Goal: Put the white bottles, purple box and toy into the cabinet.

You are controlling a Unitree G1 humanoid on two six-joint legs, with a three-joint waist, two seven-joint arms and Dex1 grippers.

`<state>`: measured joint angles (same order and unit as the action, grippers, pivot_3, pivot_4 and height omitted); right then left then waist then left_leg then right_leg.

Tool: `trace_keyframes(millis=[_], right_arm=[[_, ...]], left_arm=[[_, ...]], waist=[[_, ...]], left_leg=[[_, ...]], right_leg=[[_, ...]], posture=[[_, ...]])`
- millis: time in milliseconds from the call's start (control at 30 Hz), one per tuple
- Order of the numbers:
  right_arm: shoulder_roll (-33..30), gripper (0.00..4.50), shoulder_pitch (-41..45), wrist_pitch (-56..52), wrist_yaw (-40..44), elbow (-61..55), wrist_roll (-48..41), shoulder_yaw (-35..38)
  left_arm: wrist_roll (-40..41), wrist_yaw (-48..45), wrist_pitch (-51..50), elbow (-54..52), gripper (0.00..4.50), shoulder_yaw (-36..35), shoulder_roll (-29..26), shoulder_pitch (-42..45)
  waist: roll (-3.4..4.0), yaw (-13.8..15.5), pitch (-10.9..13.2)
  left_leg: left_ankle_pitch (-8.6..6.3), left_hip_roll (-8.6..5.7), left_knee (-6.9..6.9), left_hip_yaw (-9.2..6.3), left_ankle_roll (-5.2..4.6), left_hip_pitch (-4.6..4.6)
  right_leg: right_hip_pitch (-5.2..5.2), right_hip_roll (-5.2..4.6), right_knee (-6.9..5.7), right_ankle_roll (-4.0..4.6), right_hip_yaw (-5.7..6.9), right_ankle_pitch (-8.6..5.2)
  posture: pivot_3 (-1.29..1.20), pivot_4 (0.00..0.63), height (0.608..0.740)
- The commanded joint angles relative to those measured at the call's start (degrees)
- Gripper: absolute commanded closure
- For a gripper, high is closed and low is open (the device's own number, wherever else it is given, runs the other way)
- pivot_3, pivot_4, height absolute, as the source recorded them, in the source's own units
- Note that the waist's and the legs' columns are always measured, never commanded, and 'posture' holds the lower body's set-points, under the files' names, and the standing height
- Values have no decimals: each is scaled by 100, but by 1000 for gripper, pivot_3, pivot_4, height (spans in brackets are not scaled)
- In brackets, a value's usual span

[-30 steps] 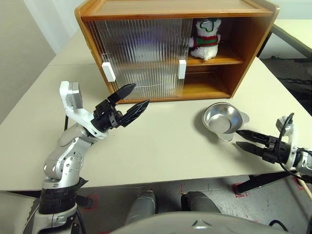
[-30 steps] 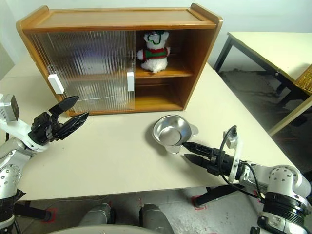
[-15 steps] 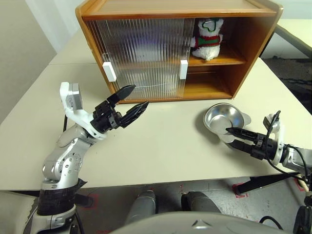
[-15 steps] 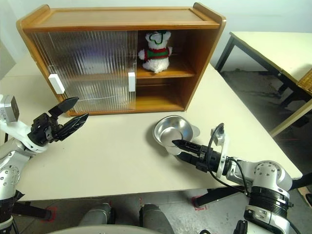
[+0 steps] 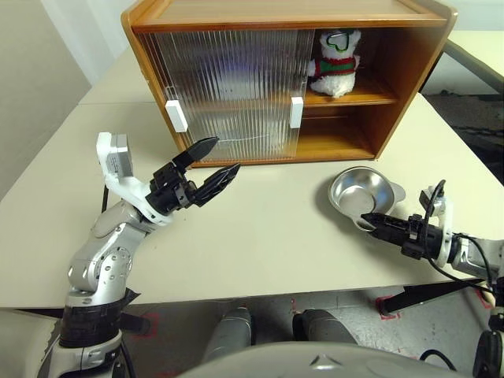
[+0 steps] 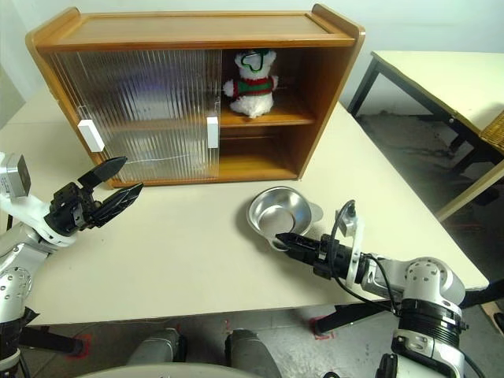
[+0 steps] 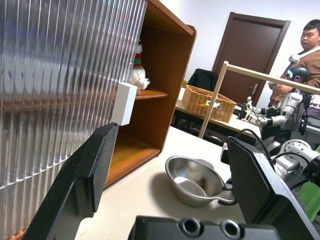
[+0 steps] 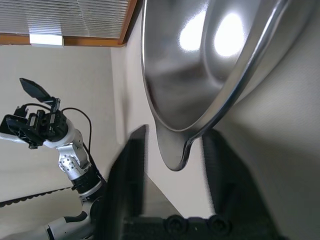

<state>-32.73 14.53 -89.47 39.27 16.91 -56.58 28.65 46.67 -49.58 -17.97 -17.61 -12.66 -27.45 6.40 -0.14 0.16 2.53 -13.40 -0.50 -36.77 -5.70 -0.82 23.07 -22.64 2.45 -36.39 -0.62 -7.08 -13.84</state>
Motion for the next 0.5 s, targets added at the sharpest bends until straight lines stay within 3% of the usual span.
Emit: trace_keyframes(millis=[33, 100, 500], right_arm=[[-56, 3665, 52, 111, 42, 107, 108, -47], [-60, 4412, 73, 155, 72, 139, 137, -61], [55, 4466, 501, 286, 152, 459, 56, 176]], left_arm=[[-69, 0, 4, -14, 0, -23, -43, 16], [-72, -4, 11, -7, 0, -20, -47, 22], [-129, -62, 50, 126, 0, 28, -37, 147]], waist=[[0, 0, -1], [1, 0, -1], [-4, 1, -9]], left_leg=[[0, 0, 0, 0, 0, 0], [0, 0, 0, 0, -1, -1], [12, -1, -10, 3, -16, -13]], right_leg=[[0, 0, 0, 0, 0, 0], [1, 0, -1, 0, 0, 0], [12, 1, -4, 0, -1, 23]], posture=[[24, 64, 740], [24, 61, 740], [11, 44, 740]])
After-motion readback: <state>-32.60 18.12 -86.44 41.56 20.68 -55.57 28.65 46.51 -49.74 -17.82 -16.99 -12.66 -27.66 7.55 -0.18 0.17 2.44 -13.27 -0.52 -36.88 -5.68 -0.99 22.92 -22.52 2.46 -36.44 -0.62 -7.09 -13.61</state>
